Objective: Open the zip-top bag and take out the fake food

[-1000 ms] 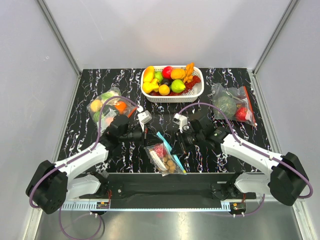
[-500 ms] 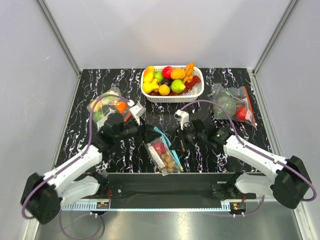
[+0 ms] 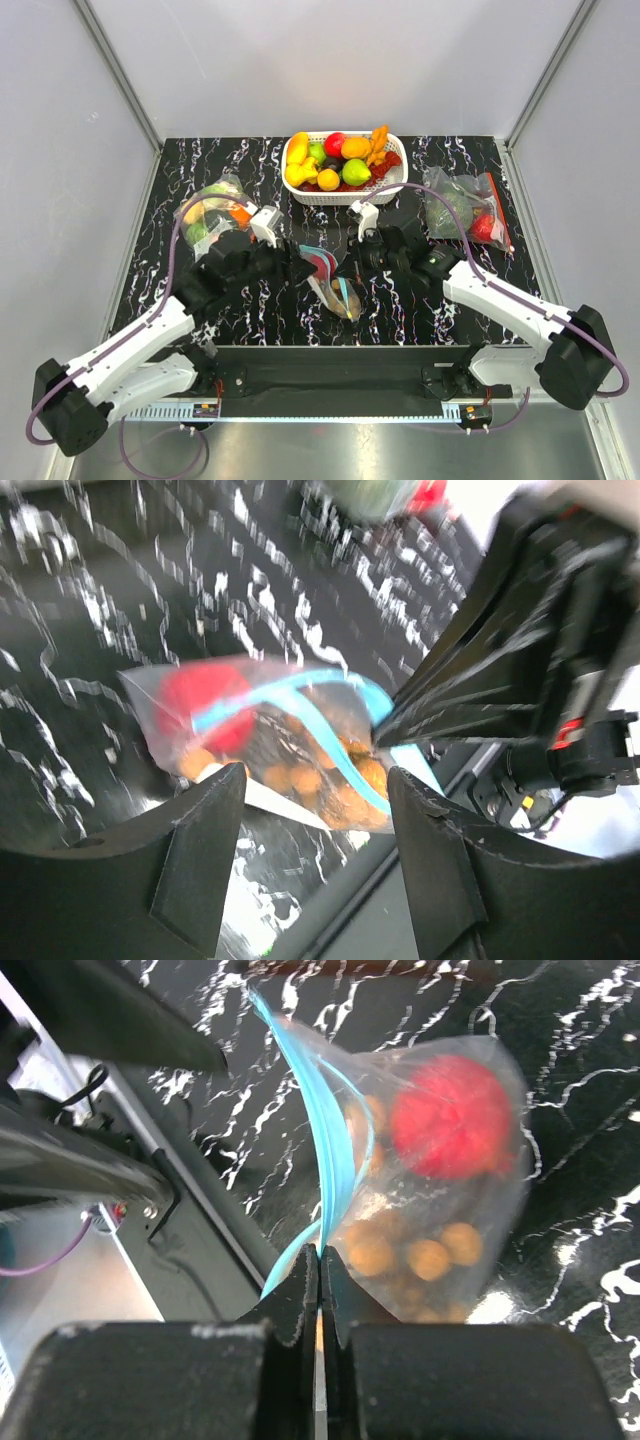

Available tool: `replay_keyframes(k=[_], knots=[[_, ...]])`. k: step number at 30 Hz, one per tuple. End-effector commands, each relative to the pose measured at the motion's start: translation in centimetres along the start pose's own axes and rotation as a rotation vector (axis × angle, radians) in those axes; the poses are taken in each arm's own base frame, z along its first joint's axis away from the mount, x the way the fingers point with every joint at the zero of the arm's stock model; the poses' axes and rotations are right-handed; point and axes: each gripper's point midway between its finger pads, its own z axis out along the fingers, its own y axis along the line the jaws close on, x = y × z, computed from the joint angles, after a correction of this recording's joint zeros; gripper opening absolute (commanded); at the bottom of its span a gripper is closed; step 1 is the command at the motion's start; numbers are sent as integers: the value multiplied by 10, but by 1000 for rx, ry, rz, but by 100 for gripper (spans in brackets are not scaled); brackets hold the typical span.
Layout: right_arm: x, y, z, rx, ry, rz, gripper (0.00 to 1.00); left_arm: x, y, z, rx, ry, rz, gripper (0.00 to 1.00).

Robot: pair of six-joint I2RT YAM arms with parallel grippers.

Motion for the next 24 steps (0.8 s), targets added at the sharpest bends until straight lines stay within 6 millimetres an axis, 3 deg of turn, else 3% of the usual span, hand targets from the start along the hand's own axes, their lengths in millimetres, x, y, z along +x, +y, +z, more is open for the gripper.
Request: replay_keyframes(k=[1, 9, 17, 24], knots=[[-32, 6, 0, 21, -98, -20, 0, 15, 6, 7, -39, 31, -95, 64], [-23, -1, 6, 40, -84, 3, 0, 31, -5, 29, 32, 66, -156, 66], [-15, -5, 12, 46, -59, 2, 0, 27, -17, 46, 86, 53, -160, 68], [-13, -6, 15, 47, -54, 2, 0, 47, -16, 58, 58, 133, -139, 68]])
